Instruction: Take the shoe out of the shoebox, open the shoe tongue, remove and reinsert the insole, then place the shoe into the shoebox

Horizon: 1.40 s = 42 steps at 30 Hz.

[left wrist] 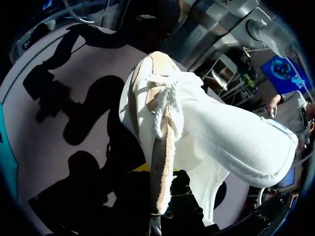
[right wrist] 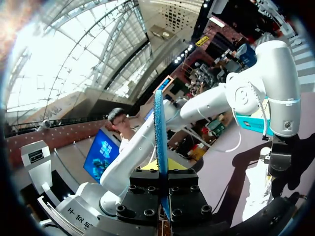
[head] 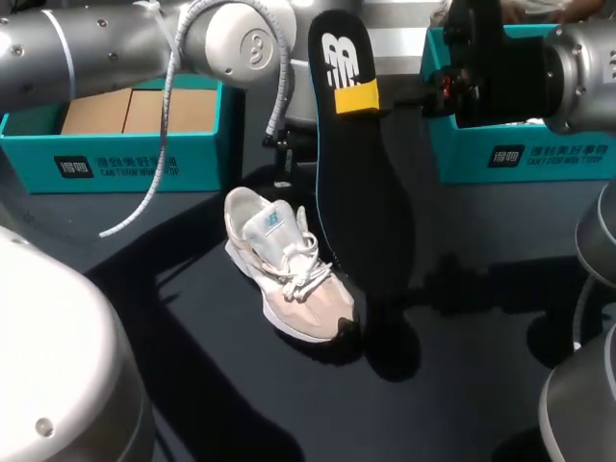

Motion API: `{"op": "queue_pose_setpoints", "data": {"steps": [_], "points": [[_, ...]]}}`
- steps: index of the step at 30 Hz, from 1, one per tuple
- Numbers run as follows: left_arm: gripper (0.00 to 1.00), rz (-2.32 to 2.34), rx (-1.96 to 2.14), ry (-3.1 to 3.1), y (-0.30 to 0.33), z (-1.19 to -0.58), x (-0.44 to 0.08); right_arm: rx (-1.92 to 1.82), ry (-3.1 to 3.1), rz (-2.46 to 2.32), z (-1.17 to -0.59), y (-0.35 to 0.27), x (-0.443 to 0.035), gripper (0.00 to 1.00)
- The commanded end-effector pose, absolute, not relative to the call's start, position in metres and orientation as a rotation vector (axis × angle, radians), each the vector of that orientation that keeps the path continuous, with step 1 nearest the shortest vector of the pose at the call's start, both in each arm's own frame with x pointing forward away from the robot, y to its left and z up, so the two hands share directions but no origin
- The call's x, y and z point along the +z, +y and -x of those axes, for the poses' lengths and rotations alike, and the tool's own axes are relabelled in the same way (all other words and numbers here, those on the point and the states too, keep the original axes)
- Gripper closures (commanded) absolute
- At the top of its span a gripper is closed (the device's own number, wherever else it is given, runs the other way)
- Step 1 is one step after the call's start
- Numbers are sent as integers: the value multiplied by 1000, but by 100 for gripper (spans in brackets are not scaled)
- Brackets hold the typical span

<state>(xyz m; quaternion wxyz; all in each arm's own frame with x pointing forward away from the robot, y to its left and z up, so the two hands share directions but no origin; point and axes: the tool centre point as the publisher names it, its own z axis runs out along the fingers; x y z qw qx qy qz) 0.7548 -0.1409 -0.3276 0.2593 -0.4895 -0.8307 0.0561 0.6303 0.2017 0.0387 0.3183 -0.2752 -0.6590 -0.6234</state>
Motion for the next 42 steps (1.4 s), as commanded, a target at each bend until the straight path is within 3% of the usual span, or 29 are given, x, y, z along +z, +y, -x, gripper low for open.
{"op": "queue_pose_setpoints", "data": {"steps": [1,14,42], "points": [[100,1616,66,-2003,-156,-758,-332,-1638,-1734,726,-631,204,38,100],[100,1803,-99,-1971,-197,-759,-343,-1638,-1734,726,-631,204,38,100],[100,1779,-231,-2002,-200,-726,-391,-1638,-1734,726,-631,204,38,100]]}}
